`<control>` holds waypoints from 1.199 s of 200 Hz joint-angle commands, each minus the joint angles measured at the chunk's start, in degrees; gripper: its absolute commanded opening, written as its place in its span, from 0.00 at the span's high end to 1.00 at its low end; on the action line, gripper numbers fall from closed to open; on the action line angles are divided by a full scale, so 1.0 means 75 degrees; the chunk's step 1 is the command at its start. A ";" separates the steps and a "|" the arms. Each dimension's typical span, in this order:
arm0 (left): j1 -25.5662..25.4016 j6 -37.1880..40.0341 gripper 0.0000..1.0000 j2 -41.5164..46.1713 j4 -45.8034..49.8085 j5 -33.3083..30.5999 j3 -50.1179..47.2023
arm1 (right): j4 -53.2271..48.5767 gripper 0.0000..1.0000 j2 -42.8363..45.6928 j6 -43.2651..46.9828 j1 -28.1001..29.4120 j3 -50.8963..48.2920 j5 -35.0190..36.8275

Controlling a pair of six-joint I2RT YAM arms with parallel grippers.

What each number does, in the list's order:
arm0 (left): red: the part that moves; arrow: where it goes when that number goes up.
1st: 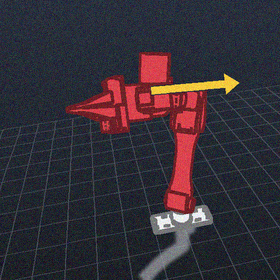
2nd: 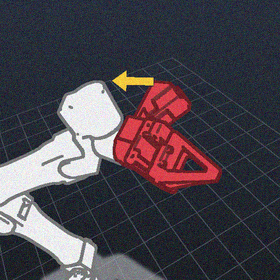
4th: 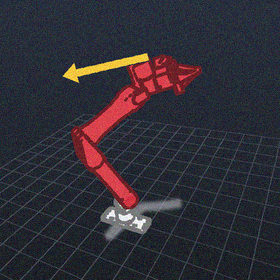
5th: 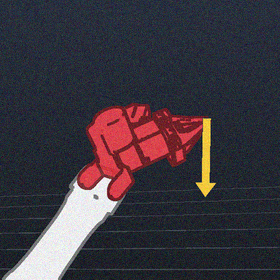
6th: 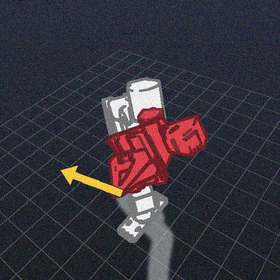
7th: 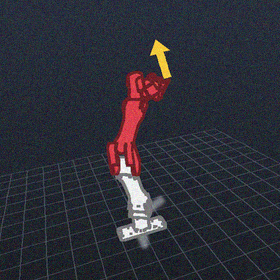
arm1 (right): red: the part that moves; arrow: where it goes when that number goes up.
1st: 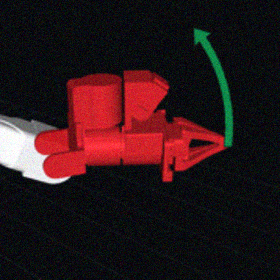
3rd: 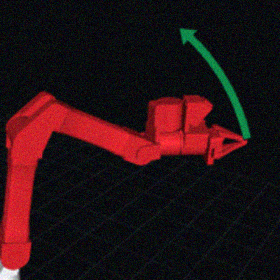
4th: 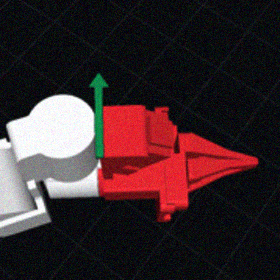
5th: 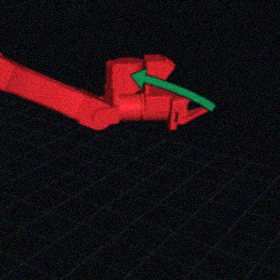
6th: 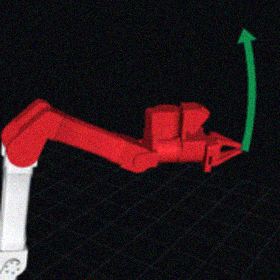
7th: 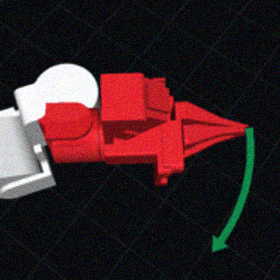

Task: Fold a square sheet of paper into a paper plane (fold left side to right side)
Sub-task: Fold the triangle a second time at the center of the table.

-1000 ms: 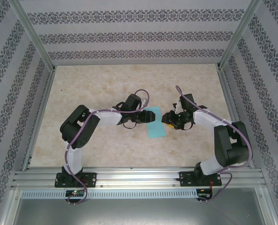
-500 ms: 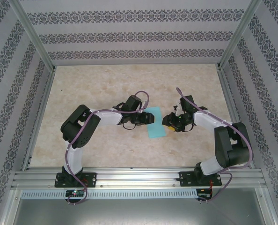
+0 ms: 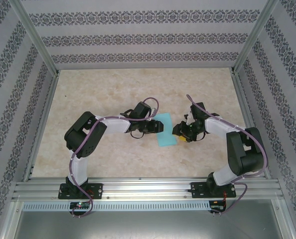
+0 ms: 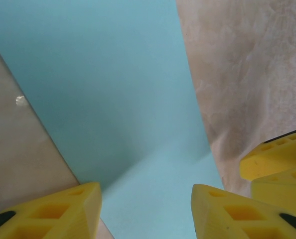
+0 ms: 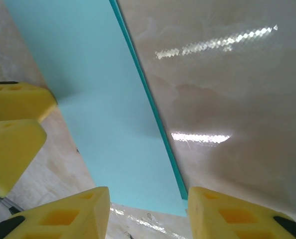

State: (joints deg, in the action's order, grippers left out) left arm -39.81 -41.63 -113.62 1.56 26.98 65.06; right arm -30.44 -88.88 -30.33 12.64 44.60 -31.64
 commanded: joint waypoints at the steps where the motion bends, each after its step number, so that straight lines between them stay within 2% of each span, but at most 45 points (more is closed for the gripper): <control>1: -0.0041 0.0154 0.48 0.0161 0.0406 -0.0237 -0.0222 | -0.0031 0.54 -0.0205 -0.0129 0.0107 0.0046 -0.0135; 106: -0.0035 0.0154 0.48 0.0149 0.0322 -0.0234 -0.0260 | 0.0154 0.54 -0.0465 -0.0304 0.0284 0.0027 -0.0429; 180: -0.0035 0.0166 0.47 0.0197 0.0280 -0.0238 -0.0300 | 0.0897 0.54 -0.0525 -0.0893 0.0217 0.0183 -0.0945; 240: 0.0047 0.0234 0.43 0.0915 -0.0385 -0.0421 -0.0856 | 0.1117 0.55 -0.1287 -0.1028 0.0076 0.0844 -0.1229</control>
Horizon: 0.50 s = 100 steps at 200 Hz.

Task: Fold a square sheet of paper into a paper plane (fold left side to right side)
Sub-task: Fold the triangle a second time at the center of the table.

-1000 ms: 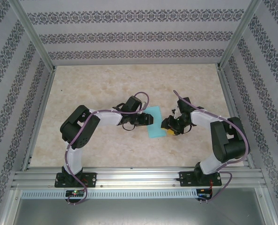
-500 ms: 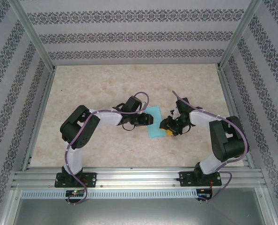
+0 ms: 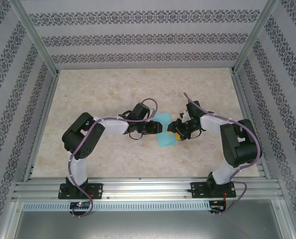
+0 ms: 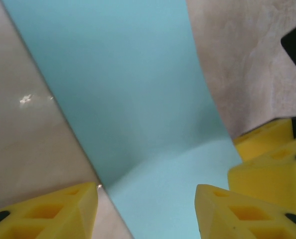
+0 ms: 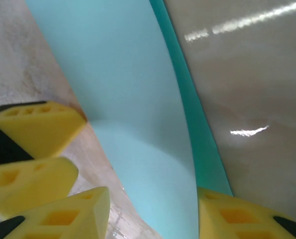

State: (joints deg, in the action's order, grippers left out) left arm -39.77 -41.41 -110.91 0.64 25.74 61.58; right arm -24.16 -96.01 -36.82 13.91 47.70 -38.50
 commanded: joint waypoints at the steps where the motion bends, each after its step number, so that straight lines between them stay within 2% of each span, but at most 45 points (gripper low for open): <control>1: 0.0041 0.0209 0.43 0.0569 -0.0274 -0.0256 -0.0400 | 0.0280 0.55 -0.0354 -0.0164 -0.0095 0.0439 -0.0327; 41: -0.0181 0.0827 0.41 0.1289 -0.0669 -0.0064 -0.0828 | 0.0057 0.56 -0.0670 -0.0165 -0.0143 0.1036 -0.0461; 74: -0.0845 0.1627 0.38 0.1691 -0.0120 -0.0266 -0.0668 | -0.0074 0.56 -0.0676 -0.0213 -0.0186 0.1319 -0.0555; 100: -0.1487 0.2098 0.36 0.1688 0.0743 -0.0949 -0.0207 | -0.0141 0.56 -0.0676 -0.0254 -0.0186 0.1387 -0.0644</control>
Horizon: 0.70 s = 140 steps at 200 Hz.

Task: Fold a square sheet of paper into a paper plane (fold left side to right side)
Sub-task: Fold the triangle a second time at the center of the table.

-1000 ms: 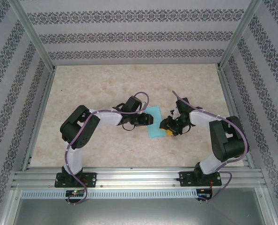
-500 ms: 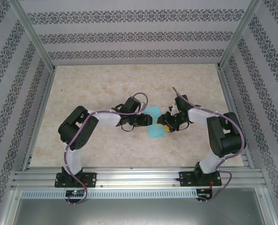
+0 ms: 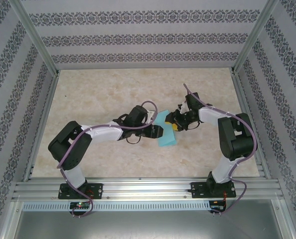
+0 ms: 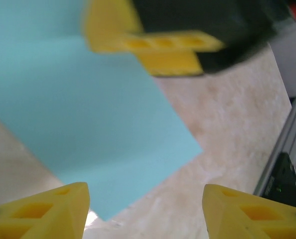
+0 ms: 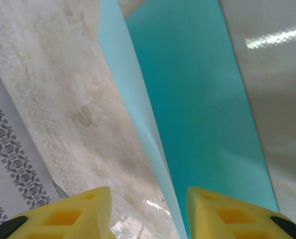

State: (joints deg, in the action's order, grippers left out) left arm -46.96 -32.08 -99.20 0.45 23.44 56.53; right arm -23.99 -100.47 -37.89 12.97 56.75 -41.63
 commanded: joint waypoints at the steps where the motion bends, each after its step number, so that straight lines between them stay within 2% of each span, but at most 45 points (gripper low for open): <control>1: -0.0544 0.0878 0.35 0.0120 0.0812 -0.0689 0.0501 | -0.0165 0.56 -0.0081 -0.0114 -0.0057 0.0186 -0.0227; 98: -0.1914 0.1678 0.12 -0.0889 0.3593 -0.3404 0.2643 | 0.0068 0.59 -0.0038 -0.0686 -0.0042 0.0002 -0.0614; 140: -0.2152 0.1707 0.04 -0.1249 0.4172 -0.4066 0.3143 | -0.0086 0.59 0.0007 -0.0730 -0.0058 0.0028 -0.0637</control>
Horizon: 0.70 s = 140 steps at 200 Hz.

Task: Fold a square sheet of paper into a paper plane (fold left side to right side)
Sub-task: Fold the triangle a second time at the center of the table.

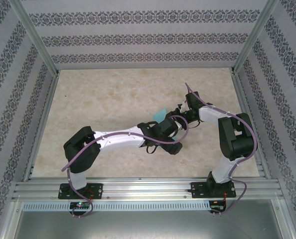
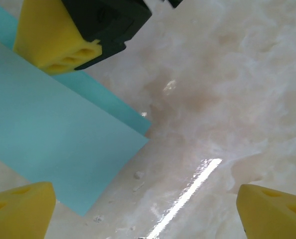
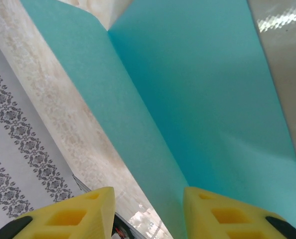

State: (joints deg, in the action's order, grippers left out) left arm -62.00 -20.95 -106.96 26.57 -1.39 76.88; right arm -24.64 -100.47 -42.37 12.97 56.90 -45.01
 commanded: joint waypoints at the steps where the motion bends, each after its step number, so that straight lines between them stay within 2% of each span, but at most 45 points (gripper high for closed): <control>1: -0.0153 0.0225 0.04 -0.0225 0.0701 -0.0772 0.0439 | 0.0003 0.59 0.0010 -0.0136 -0.0062 0.0007 -0.0186; 43: -0.0312 0.0127 0.03 -0.0729 0.1286 -0.1273 0.1059 | 0.0159 0.60 0.0068 -0.0318 -0.0063 -0.0054 -0.0327; 75: -0.0323 0.0048 0.07 -0.1075 0.1503 -0.1526 0.1409 | 0.0103 0.60 0.0118 -0.0294 -0.0062 -0.0077 -0.0300; 108: -0.0335 0.0023 0.23 -0.1255 0.1573 -0.1678 0.1609 | -0.0012 0.60 0.0133 -0.0224 -0.0054 -0.0084 -0.0227; 140: -0.0335 0.0051 0.43 -0.1076 0.1330 -0.1620 0.1397 | -0.0129 0.60 0.0095 -0.0119 -0.0062 -0.0074 -0.0113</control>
State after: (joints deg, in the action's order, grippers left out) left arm -63.83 -21.12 -115.83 36.40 -12.51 87.05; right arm -24.91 -100.47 -43.83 12.97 56.84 -46.17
